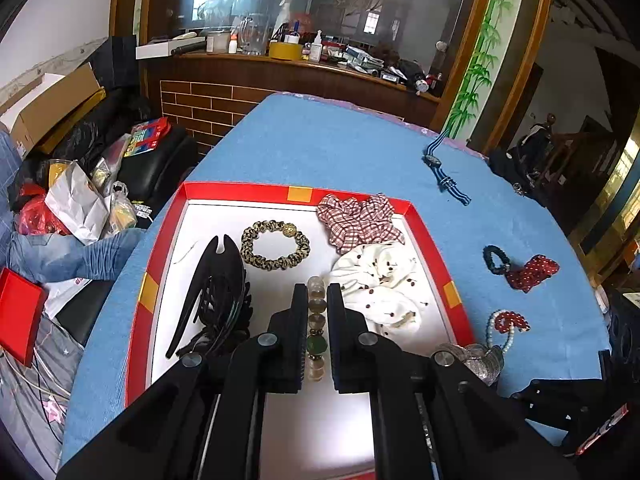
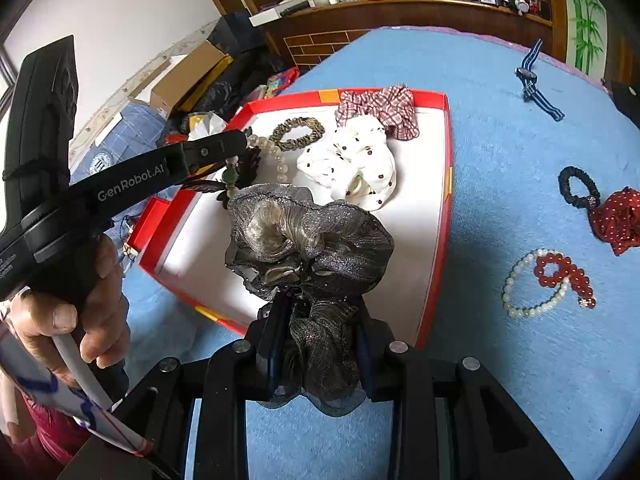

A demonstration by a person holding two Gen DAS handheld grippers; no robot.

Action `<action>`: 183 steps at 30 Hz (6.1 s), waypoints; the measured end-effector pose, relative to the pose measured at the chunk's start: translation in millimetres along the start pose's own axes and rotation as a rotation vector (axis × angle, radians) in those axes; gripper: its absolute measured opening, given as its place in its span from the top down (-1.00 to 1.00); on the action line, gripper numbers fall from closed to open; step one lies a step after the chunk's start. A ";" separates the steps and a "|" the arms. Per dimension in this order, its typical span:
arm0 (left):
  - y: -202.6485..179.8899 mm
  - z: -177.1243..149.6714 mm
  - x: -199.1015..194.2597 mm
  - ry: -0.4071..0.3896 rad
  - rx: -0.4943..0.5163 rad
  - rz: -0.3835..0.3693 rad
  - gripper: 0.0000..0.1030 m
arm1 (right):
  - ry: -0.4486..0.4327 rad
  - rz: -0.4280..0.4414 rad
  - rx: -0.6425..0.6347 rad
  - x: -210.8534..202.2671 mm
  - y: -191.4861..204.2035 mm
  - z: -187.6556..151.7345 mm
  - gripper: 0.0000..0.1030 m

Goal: Organize jewelry
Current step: 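Carry the grey scrunchie and pearl bracelet with both grippers over the red box, then open both grippers to drop the scrunchie and bracelet into the box, then move both grippers back to the red bow scrunchie and red bead bracelet, then grasp the red bead bracelet with the left gripper, then grasp the red polka-dot bow scrunchie with the right gripper, then carry the red bow scrunchie and red bead bracelet with both grippers to the box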

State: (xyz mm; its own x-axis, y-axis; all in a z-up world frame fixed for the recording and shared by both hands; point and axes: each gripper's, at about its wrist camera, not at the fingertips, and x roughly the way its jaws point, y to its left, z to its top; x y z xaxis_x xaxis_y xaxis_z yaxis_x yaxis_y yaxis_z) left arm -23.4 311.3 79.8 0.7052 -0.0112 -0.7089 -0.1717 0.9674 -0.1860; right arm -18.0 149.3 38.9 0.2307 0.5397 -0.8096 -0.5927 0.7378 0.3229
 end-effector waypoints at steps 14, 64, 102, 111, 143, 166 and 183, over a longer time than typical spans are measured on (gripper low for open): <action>17.3 5.9 31.1 0.044 -0.034 0.036 0.83 | 0.036 -0.034 0.047 23.9 -7.7 19.4 0.33; -70.8 2.5 -19.8 -0.027 0.107 -0.028 0.57 | -0.215 -0.011 0.226 -95.3 -86.9 -3.8 -0.36; -275.5 -59.7 107.4 0.205 0.646 -0.108 0.35 | -0.392 0.005 0.632 -153.8 -260.6 -40.0 -0.36; -261.6 -51.6 93.7 0.153 0.534 -0.124 0.87 | -0.387 -0.015 0.627 -151.6 -261.5 -38.9 -0.36; -189.9 -45.5 6.5 0.038 0.299 -0.269 0.86 | -0.202 -0.129 0.577 -74.9 -250.9 16.3 0.28; -226.9 -70.6 -10.2 -0.048 0.333 -0.118 0.86 | -0.399 -0.080 0.331 -136.0 -190.4 -33.8 0.71; -221.2 -77.9 -25.2 -0.083 0.332 -0.053 0.86 | -0.418 -0.042 0.280 -140.2 -176.7 -32.5 0.71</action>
State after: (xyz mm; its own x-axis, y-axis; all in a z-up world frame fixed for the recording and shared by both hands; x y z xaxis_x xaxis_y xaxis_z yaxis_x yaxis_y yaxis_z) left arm -56.7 77.9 85.8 0.7633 -0.0559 -0.6436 0.0901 0.9957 0.0203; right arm 29.3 -69.9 79.4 0.5732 0.5812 -0.5777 -0.3600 0.8119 0.4597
